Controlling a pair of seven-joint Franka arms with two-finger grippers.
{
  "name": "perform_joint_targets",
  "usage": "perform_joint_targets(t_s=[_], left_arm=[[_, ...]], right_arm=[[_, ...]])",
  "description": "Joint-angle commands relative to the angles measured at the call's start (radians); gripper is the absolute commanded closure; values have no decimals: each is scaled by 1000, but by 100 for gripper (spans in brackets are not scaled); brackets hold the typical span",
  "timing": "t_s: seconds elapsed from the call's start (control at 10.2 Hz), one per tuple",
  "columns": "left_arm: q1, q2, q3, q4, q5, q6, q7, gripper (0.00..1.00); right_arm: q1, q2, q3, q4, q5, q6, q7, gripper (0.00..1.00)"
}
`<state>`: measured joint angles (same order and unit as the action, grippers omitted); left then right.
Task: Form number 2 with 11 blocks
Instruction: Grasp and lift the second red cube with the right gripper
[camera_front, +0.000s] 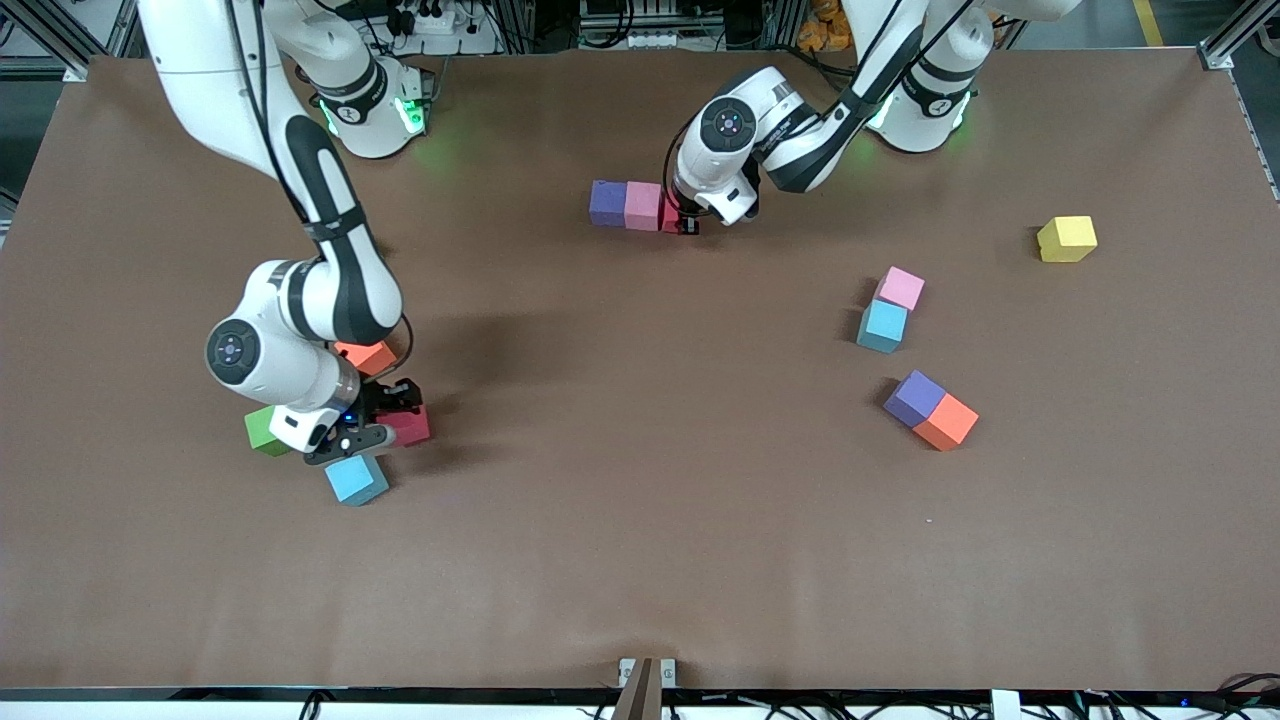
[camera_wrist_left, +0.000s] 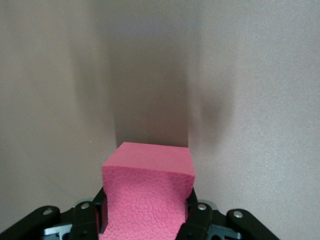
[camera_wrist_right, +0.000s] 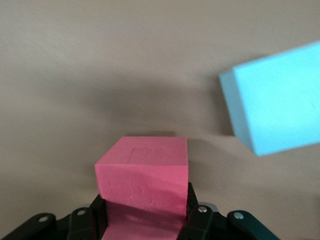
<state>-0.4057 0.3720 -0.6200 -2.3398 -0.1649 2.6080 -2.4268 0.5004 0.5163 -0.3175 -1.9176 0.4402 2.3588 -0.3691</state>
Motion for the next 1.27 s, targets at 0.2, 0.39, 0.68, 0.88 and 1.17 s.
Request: perform_joint_targets(t_s=[0.2,0.39,0.68,0.88,1.17], left_arm=[[-21,13,13,14,30,0,-9,81],[-21,13,13,14,31,0,-11,79],[-19,15,13,14,34,0,-6,0],[-19,15,13,14,36,-2,-5,0],[-18,5,13,23,44,-21,-6,0]], right_arm=[[81,-70,3,17,17,-93,220,89],[118,-93,5,15,17,-122,303,89],[161,-130,5,-15,20,-125,384,89],[178,-160,6,-43,22,-125,398,89],[248,-205,5,-106,32,-116,467,89]])
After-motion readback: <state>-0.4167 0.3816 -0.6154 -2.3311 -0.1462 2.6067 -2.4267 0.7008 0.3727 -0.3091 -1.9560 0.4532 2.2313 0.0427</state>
